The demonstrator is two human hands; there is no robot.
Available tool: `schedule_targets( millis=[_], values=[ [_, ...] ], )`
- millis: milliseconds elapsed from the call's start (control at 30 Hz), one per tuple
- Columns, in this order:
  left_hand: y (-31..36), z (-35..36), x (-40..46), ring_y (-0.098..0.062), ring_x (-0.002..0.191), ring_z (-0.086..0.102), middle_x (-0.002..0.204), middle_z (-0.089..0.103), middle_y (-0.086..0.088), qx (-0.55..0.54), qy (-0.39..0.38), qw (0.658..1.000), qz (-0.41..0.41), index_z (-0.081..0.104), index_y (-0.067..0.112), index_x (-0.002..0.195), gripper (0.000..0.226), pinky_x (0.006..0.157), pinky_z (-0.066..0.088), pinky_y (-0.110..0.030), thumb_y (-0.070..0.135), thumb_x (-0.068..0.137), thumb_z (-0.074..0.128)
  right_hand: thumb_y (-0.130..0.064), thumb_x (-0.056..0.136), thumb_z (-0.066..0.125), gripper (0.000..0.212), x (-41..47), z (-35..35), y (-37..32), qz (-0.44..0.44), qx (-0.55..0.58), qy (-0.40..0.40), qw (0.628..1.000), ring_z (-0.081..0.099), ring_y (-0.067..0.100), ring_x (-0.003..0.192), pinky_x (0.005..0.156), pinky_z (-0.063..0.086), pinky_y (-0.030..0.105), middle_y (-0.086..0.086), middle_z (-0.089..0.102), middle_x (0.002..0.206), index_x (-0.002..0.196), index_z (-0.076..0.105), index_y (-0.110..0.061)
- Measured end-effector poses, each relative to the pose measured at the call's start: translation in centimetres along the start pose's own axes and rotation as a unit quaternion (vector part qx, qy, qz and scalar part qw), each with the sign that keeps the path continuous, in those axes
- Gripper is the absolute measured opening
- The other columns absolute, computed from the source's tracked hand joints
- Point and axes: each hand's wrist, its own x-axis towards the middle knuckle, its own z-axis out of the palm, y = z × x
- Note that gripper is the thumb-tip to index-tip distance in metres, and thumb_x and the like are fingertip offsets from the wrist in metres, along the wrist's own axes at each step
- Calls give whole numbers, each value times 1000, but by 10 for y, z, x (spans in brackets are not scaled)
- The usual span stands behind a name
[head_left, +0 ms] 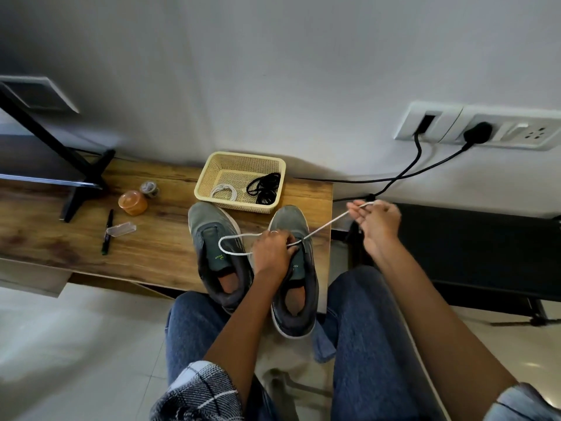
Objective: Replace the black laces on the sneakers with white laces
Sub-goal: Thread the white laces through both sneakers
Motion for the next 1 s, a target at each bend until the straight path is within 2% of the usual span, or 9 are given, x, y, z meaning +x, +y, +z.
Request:
schedule_targets(
  millis=[133, 267, 400, 500, 567, 700, 767, 867, 1000],
  values=[
    [0, -1, -3, -20, 110, 52, 110, 65, 0, 37, 11, 999, -4, 63, 23, 109, 24, 88, 35, -35, 38, 92, 58, -7, 102, 28, 10, 13, -13, -32, -143, -61, 28, 987, 68, 14, 61, 61, 57, 23, 12, 60, 81, 104, 37, -6],
    [-4, -1, -6, -21, 109, 53, 110, 64, 2, 48, 24, 999, 8, 62, 23, 110, 25, 86, 34, -35, 39, 91, 58, -8, 98, 45, 9, 2, -18, -22, -160, -229, -59, 958, 69, 18, 78, 70, 58, 24, 10, 64, 90, 100, 53, -5],
    [-11, -4, -17, -26, 101, 56, 105, 65, -5, -33, 49, 998, 3, 65, 18, 109, 27, 83, 42, -39, 34, 87, 64, -10, 93, 52, 17, -10, -9, 11, -191, -455, -197, 847, 62, 15, 94, 82, 50, 30, 3, 66, 106, 106, 64, -10],
    [-15, -5, -34, -26, 105, 55, 112, 65, -5, -104, 79, 991, -22, 64, 17, 115, 33, 91, 44, -38, 33, 87, 63, -6, 94, 50, 25, -22, 5, 33, -219, -543, -267, 765, 55, 11, 105, 87, 42, 25, -1, 60, 113, 115, 64, -9],
    [-15, -2, -44, -25, 110, 53, 116, 64, -4, -121, 89, 988, -25, 62, 15, 118, 39, 96, 43, -37, 37, 86, 60, -8, 91, 54, 22, -26, 13, 48, -249, -573, -283, 728, 57, 18, 106, 90, 46, 31, 3, 62, 112, 108, 67, -12],
    [-10, 1, -56, -22, 128, 45, 135, 55, -4, -107, 56, 992, -27, 52, 14, 134, 71, 113, 27, -39, 54, 78, 37, -20, 89, 60, 21, -35, 22, 71, -303, -650, -301, 628, 49, 23, 111, 94, 42, 41, 4, 56, 115, 108, 67, -19],
    [-8, 5, -58, -23, 134, 39, 140, 50, -6, -83, 49, 995, -25, 48, 11, 138, 68, 117, 12, -39, 47, 81, 35, -21, 91, 57, 24, -40, 25, 81, -319, -682, -301, 585, 44, 22, 114, 94, 42, 40, 4, 50, 119, 114, 64, -20],
    [-3, 9, -59, -23, 130, 46, 135, 56, -8, -27, 57, 998, -16, 53, 9, 134, 61, 113, 6, -39, 37, 86, 28, -20, 95, 50, 23, -45, 28, 88, -341, -710, -279, 549, 42, 23, 116, 92, 44, 39, 6, 47, 121, 115, 62, -18],
    [-1, 23, -61, -25, 123, 54, 128, 62, -10, -18, 54, 998, -30, 57, 6, 129, 60, 113, 29, -48, 36, 88, 27, -20, 96, 48, 23, -46, 30, 89, -326, -720, -270, 550, 41, 25, 118, 91, 45, 39, 7, 45, 124, 115, 59, -18]
  ],
)
